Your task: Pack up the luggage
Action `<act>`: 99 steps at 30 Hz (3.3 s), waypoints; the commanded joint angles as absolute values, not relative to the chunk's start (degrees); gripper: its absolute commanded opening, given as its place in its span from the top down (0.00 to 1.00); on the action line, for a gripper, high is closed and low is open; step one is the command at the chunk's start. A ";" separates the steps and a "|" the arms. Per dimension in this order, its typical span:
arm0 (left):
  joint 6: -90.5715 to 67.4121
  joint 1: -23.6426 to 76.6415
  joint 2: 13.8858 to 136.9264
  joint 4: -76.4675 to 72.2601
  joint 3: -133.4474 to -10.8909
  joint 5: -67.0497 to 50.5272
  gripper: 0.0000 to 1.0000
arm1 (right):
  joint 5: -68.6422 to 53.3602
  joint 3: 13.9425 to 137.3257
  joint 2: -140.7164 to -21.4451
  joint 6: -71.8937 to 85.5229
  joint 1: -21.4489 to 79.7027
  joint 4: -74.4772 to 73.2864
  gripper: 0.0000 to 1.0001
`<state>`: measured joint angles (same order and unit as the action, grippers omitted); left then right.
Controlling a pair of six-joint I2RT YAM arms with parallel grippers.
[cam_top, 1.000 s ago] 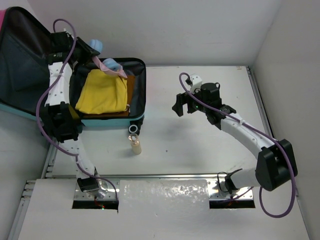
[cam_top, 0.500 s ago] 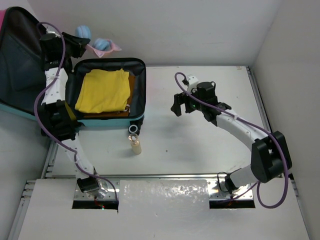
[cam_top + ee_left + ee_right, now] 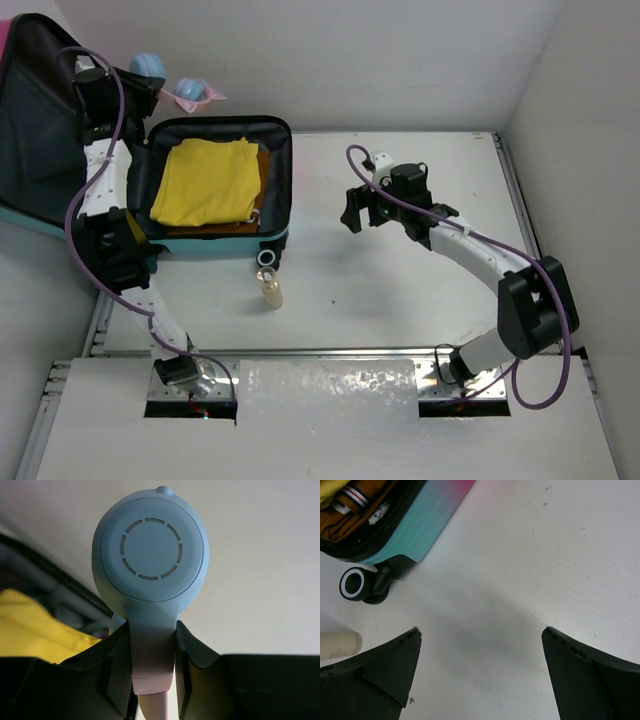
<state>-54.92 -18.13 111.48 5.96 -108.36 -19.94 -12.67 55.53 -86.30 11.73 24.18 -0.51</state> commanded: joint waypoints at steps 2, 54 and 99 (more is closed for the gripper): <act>-52.56 -19.07 107.49 9.92 -107.31 -7.14 1.00 | -13.54 57.75 -86.92 11.25 24.26 1.14 0.01; -35.51 -15.29 132.01 25.85 -121.04 -0.31 0.89 | -19.77 56.42 -89.82 14.41 24.26 4.48 0.01; -32.52 -12.48 98.49 32.26 -104.38 2.61 0.00 | -13.02 65.39 -91.50 6.87 37.16 -3.51 0.01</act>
<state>-33.21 -12.10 108.95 32.58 -111.35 -1.02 -17.23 62.54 -94.21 12.75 31.77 -1.69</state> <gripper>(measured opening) 0.999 0.985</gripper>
